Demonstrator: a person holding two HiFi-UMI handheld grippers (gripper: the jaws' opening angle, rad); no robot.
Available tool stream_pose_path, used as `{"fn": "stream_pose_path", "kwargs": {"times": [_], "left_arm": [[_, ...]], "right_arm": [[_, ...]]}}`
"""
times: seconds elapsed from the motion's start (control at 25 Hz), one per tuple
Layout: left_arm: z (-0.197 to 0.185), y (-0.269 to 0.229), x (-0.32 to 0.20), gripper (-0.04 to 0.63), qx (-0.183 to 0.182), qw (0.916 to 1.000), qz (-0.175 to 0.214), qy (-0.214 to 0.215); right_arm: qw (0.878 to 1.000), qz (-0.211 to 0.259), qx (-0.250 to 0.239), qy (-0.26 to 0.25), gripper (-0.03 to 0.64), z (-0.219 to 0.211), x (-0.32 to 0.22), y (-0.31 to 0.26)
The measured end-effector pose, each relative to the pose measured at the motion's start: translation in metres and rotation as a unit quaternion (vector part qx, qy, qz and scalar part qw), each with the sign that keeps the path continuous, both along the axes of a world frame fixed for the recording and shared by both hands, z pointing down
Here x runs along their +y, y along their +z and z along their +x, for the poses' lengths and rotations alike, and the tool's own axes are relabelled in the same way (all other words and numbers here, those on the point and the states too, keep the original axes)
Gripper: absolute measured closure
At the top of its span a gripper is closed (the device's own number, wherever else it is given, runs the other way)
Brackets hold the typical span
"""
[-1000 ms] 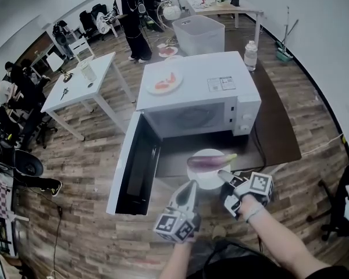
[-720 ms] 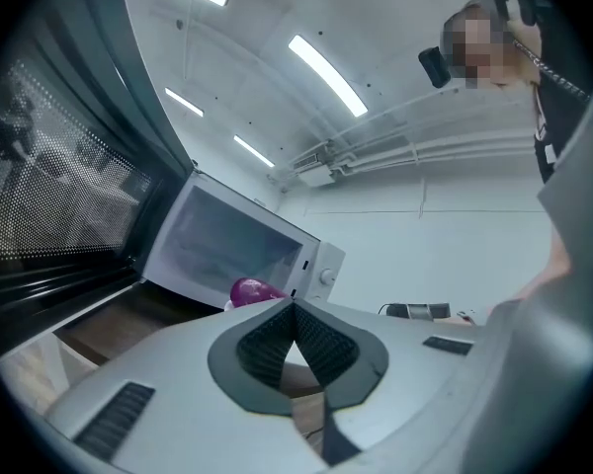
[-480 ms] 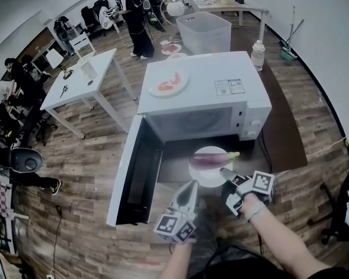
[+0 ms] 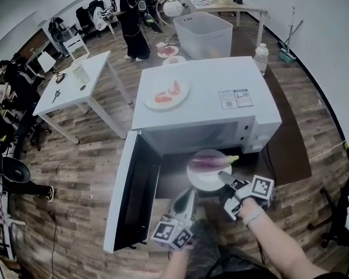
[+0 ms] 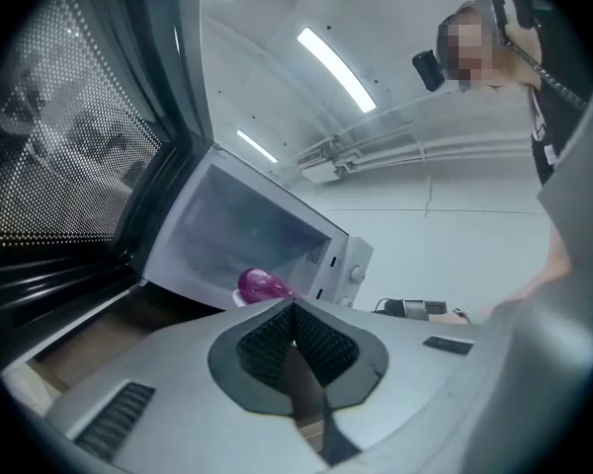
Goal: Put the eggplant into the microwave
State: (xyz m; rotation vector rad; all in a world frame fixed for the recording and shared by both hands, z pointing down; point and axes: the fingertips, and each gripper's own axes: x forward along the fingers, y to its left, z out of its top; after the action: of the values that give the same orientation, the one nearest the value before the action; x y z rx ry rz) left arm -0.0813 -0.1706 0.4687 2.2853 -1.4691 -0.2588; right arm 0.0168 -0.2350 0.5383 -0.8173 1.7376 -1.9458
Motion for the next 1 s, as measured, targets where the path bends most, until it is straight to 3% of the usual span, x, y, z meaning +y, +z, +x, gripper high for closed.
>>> {"fn": "stream_pose_path", "kwargs": {"times": [1.0], "left_arm": [[-0.007, 0.037, -0.04, 0.595, -0.001, 0.9997, -0.006, 0.023]], "right_arm": [[1.0, 0.013, -0.018, 0.013, 0.598, -0.035, -0.051, 0.004]]}}
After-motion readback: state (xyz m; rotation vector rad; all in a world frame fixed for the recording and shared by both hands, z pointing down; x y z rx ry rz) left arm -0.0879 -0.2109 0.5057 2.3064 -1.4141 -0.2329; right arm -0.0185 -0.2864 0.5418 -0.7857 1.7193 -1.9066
